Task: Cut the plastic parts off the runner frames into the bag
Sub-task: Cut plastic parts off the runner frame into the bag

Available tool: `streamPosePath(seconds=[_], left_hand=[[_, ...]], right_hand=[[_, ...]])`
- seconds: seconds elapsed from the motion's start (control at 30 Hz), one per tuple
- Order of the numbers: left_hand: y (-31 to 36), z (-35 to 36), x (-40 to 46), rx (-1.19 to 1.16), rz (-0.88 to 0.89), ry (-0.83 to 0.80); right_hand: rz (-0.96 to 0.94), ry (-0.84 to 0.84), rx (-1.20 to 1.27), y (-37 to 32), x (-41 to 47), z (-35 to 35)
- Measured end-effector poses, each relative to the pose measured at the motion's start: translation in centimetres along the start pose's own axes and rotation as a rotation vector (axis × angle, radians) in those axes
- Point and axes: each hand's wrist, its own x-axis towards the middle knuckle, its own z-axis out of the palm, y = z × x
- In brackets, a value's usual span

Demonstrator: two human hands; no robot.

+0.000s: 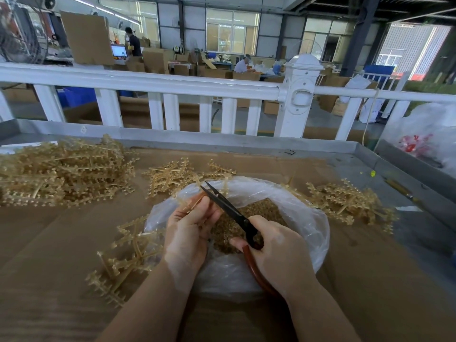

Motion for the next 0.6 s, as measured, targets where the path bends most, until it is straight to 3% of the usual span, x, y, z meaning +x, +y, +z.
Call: streamPosePath(seconds=[0.2,0.6], left_hand=[[-0.11,-0.04,0.10,0.004,-0.070,0.037],[-0.10,0.17,-0.27,0.095,-0.094,-0.093]], right_hand=[[-0.015,0.007,-0.007,-0.06,0.04,0.11],[-0.003,0.071,-0.051,-0.16,0.05,0.38]])
